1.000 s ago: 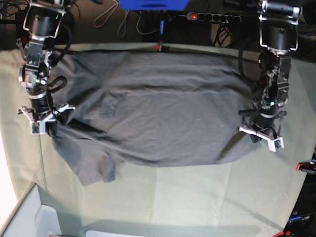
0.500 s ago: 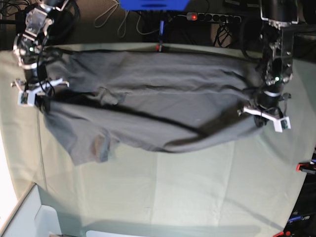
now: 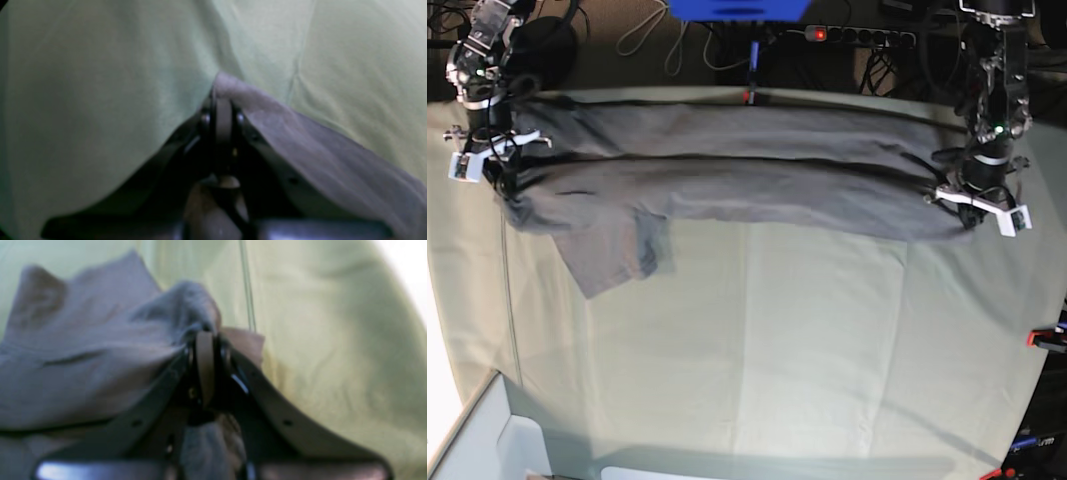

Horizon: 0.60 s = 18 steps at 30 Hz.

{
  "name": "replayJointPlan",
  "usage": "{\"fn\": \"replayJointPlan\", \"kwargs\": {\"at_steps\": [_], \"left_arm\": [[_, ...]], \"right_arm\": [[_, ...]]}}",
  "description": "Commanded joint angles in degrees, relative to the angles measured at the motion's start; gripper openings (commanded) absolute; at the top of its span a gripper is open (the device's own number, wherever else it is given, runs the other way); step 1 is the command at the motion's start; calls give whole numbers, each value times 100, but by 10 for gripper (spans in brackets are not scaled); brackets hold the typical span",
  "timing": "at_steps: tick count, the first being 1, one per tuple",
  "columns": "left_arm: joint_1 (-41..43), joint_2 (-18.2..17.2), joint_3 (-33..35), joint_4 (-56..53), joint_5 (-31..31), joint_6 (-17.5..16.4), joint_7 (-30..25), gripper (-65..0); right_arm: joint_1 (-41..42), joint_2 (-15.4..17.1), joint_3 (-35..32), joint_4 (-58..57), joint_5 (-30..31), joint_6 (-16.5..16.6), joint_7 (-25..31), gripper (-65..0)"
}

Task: Layout the t-shirt on the table in an organized manner, then fold the t-shirt properly
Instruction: 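Grasp the hem side with both grippers and fold it over the collar edge, then move both grippers to the folded strip's edge and grasp it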

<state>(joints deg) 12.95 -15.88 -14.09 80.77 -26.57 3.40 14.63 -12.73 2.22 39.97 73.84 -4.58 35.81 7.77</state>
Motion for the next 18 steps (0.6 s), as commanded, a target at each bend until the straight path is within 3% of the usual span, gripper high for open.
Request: {"fn": "replayJointPlan", "kwargs": {"at_steps": [1,4,7,14,18], "left_arm": [[-33,-78,-2,59,6,-10,-105,-650],[46,-69,42,50,-3,-10,-96,-648],[116,-96,174,94,-3,-10,-96,-616],[380,-87,112,217,-3,-10,-96,-404],[459,-87,-81,578,-3,-10,-96,-329]], "right_arm": [[20,81,8,22,84,71,186,-650],[20,99,-1,-110,75,89,150,-650],[20,99,8,-127,67,353,142,-648],[-155,90,17,128,102,419,186,-413],[-252,37,17,585,111,419,177,-360]]}}
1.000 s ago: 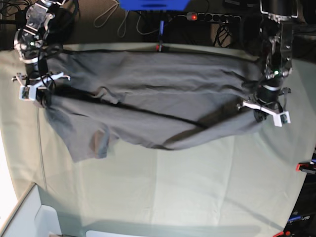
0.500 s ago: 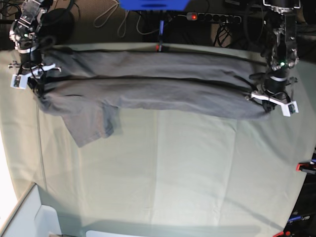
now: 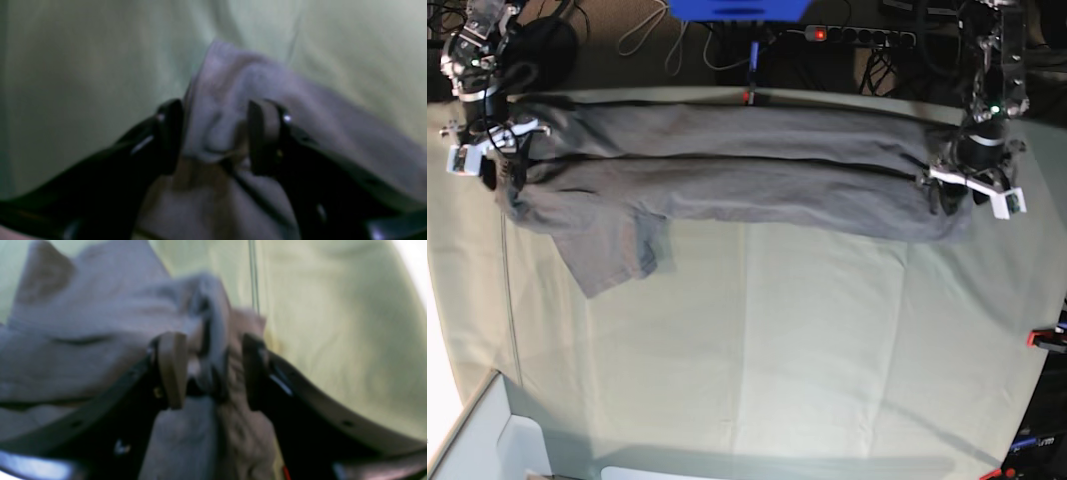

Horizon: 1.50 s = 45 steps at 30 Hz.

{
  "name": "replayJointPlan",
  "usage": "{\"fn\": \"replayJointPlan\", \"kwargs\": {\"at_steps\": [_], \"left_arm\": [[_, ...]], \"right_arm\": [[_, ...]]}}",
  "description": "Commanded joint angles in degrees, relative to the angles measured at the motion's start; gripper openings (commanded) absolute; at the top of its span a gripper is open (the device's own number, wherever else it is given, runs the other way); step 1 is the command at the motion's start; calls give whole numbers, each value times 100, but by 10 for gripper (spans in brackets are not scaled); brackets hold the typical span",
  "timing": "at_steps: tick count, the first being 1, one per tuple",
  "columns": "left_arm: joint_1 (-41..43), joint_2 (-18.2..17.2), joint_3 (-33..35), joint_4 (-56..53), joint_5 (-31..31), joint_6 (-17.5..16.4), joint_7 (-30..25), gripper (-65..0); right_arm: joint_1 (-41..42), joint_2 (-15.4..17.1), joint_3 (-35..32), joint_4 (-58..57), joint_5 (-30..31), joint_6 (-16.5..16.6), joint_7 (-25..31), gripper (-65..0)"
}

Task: Layout the t-shirt on the table in an organized manner, then fold the t-shirt properly
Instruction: 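Move both grippers to the folded strip's edge and grasp it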

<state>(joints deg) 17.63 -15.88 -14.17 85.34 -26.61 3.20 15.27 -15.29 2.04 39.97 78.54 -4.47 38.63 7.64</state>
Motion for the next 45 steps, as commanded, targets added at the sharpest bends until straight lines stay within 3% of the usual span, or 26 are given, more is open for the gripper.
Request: {"fn": "replayJointPlan", "kwargs": {"at_steps": [1,7,13,19,29,36,39,45], "left_arm": [[-18,-78,-187,226,2,9,-160,-320],[-405,19,-609,367,19,9,-160,-318],[-1424,36,-591,-1198,19,9,-160,-318],[-2119,27,226,-2262,11,9,-186,-318],[-2154,142,455,-2323,11,9,-168,-323],[-2022,142,455,-2332,11,9,-177,-501],[-2022,133,455,-2314,11,9,-168,-647],[-2013,124,455,-2156,11,9,-160,-650]], "right_arm": [[4,2,17,212,100,137,164,-360],[48,-77,-1,546,100,137,155,-360],[382,-86,-10,519,56,137,-21,-360],[681,-33,-10,528,56,137,-663,-360],[856,20,-19,546,47,137,-698,-360],[1138,46,-19,528,47,137,-707,-356],[1331,117,-36,467,38,137,-786,-356],[2008,486,-906,-544,-630,137,-1489,-356]]}}
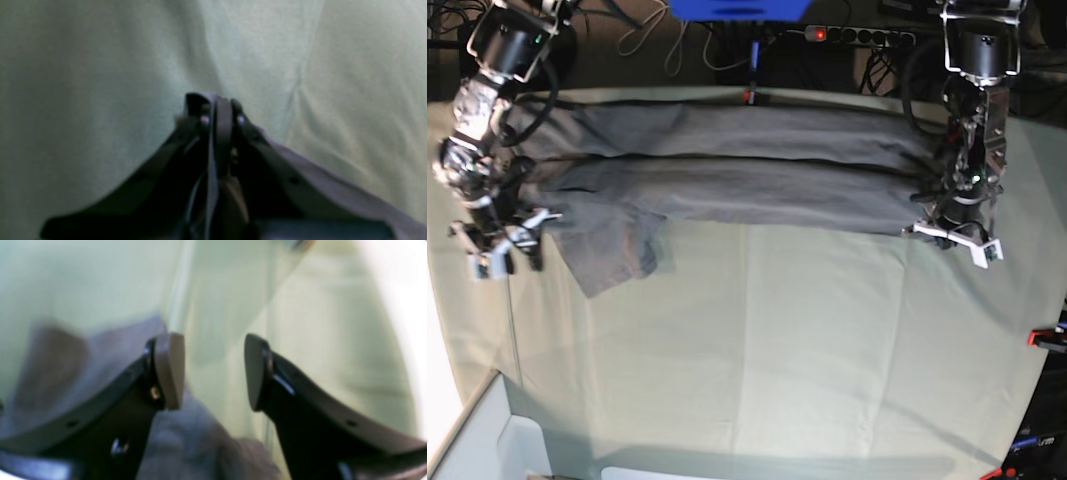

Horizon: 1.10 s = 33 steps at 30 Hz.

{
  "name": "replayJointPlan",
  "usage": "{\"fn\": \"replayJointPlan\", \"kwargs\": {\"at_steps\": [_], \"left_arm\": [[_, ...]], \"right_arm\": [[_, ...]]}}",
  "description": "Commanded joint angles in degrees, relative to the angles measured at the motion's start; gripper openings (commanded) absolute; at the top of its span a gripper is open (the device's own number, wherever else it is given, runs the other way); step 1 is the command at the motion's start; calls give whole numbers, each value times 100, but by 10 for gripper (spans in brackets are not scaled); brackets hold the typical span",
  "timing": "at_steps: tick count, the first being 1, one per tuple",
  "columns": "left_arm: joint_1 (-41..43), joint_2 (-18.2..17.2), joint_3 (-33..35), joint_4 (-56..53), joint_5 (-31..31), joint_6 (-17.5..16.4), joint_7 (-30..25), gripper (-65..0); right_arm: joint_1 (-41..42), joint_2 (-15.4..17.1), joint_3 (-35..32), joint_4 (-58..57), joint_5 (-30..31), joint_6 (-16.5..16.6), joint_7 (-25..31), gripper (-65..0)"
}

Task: Layout the t-shirt on the table in an organized manner, then fold the t-shirt properly
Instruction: 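Move both grippers to the folded strip's edge and grasp it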

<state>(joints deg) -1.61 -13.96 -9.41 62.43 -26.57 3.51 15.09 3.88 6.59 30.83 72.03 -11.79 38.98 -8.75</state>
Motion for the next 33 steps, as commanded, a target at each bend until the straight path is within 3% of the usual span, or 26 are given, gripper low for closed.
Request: {"fn": "replayJointPlan", "kwargs": {"at_steps": [1,12,25,33], "left_arm": [[-64,-68,-22,240,6,-21,-142,-650],[24,-68,-13,1040,6,-21,-142,-650],[77,-68,-22,987,33,-21,-142,-643],[42,-59,-22,979,41,-4,-151,-415]], "right_arm": [[241,66,-54,-139,-30,102,133,-355],[1577,277,-63,-2557,-1005,102,133,-354],[1471,145,-72,-2671,-1216,102,141,-323],[1471,145,-72,-2671,-1216,102,141,-323]]}}
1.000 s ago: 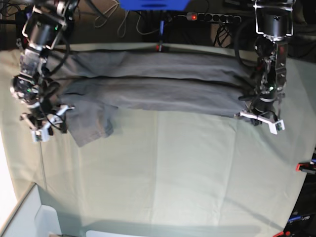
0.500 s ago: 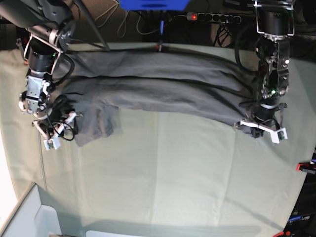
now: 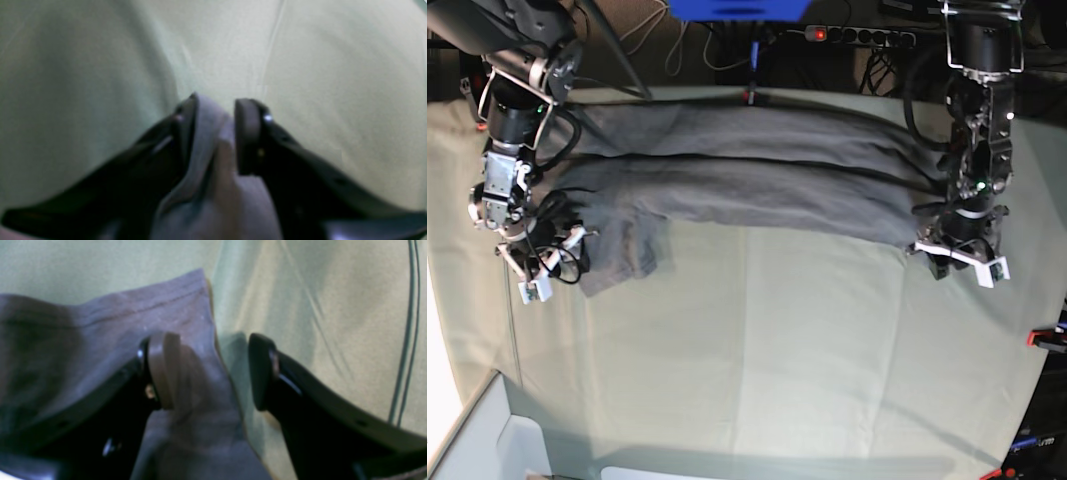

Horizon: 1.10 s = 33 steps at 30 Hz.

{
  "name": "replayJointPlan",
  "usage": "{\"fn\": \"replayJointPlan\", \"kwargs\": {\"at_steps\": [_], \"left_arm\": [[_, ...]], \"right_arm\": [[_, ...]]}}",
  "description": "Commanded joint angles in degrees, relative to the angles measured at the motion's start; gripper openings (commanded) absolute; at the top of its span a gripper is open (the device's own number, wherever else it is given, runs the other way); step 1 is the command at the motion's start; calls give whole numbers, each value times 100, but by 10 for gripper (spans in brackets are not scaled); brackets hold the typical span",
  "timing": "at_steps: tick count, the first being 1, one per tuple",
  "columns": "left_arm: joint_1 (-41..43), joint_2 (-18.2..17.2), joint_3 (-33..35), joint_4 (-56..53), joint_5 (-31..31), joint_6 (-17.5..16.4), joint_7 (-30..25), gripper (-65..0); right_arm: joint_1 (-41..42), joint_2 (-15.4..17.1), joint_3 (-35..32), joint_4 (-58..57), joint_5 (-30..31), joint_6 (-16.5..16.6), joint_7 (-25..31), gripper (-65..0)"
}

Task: Layout the t-shirt on the table in an organized manner, then fold the t-shirt properly
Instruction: 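Move both grippers to the folded strip's edge and grasp it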

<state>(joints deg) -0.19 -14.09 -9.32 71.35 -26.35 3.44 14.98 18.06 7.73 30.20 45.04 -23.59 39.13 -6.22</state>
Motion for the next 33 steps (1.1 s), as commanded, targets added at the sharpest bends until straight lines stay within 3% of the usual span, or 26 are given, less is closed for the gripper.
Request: {"fn": "replayJointPlan", "kwargs": {"at_steps": [1,18,20,24,33], "left_arm": [[-100,-46,-30,87,19,3,-140,-412],[-443,-46,-30,-590,-7,3,-140,-412],[-461,-46,-30,-599,-7,3,-140,-451],[-469,-46,-30,-608,-7,-6,-131,-650],[-452,-37,-30,-309,-16,-6,-131,-649]], "right_arm": [[53,32,-9,28,-36,87,-112,-323],[44,32,-9,28,-45,87,-121,-323],[44,32,-9,28,-45,87,-121,-323],[53,32,-9,28,-45,87,-121,-323],[88,32,-158,28,-45,87,-121,-325]]}}
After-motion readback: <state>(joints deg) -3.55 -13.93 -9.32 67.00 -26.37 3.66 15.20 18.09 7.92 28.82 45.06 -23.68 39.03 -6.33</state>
